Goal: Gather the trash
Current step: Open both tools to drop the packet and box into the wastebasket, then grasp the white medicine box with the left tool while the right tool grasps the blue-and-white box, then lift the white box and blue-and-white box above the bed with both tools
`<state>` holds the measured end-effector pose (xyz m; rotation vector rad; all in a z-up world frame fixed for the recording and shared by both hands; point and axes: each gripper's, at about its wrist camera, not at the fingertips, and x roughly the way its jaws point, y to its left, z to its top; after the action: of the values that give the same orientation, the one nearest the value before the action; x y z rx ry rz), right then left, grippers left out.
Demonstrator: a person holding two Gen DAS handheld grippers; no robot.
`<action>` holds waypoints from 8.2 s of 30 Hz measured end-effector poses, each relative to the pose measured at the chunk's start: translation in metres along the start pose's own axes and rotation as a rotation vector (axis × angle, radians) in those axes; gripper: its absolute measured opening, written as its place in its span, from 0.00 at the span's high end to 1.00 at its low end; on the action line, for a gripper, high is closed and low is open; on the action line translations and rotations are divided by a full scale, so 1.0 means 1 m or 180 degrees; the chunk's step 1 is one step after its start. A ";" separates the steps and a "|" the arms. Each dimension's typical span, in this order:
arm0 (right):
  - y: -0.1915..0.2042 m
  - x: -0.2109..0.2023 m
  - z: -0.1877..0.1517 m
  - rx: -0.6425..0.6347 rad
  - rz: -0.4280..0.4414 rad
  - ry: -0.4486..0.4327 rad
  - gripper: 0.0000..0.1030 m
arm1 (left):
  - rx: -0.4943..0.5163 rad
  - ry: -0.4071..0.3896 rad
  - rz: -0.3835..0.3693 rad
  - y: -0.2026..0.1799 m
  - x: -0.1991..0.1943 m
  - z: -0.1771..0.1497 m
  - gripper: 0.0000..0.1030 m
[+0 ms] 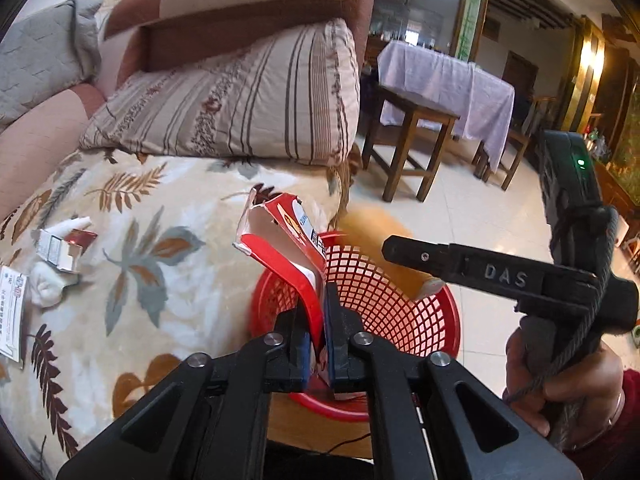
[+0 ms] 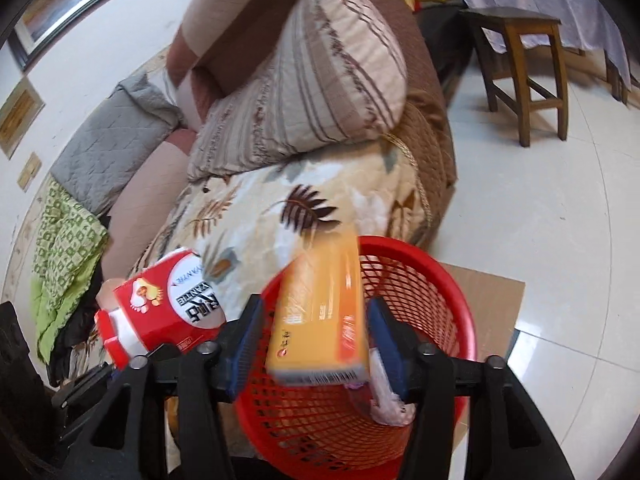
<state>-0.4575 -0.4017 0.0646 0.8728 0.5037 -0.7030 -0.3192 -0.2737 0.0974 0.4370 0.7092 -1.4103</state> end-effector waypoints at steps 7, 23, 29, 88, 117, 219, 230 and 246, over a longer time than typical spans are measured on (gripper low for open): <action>0.004 -0.005 0.000 -0.0081 0.0036 -0.0045 0.34 | -0.0180 -0.0142 0.0121 0.022 -0.022 -0.007 0.44; 0.173 0.052 -0.062 -0.1264 0.0581 0.0434 0.33 | -0.0855 -0.0329 0.1041 0.152 -0.119 -0.094 0.39; 0.227 0.085 -0.083 -0.1507 0.0713 0.0564 0.33 | -0.1227 -0.0344 0.1420 0.211 -0.146 -0.106 0.25; 0.288 0.273 -0.020 -0.1457 0.0742 0.1081 0.53 | -0.2164 0.0008 0.1505 0.308 -0.104 -0.157 0.33; 0.298 0.167 -0.130 -0.2298 0.0706 0.1045 0.32 | -0.2064 0.0172 0.1852 0.285 -0.115 -0.173 0.48; 0.275 0.133 -0.116 -0.1730 0.0978 0.0528 0.63 | -0.1227 -0.0574 0.2384 0.220 -0.135 -0.155 0.52; 0.275 0.131 -0.117 -0.1758 0.0944 0.0514 0.63 | -0.1223 -0.0560 0.2374 0.222 -0.135 -0.157 0.52; 0.274 0.129 -0.118 -0.1773 0.0893 0.0487 0.63 | -0.1234 -0.0556 0.2346 0.223 -0.136 -0.160 0.52</action>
<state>-0.1838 -0.2262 0.0559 0.4575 0.6577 -0.2157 -0.1312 -0.0380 0.0442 0.2245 0.5749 -0.5890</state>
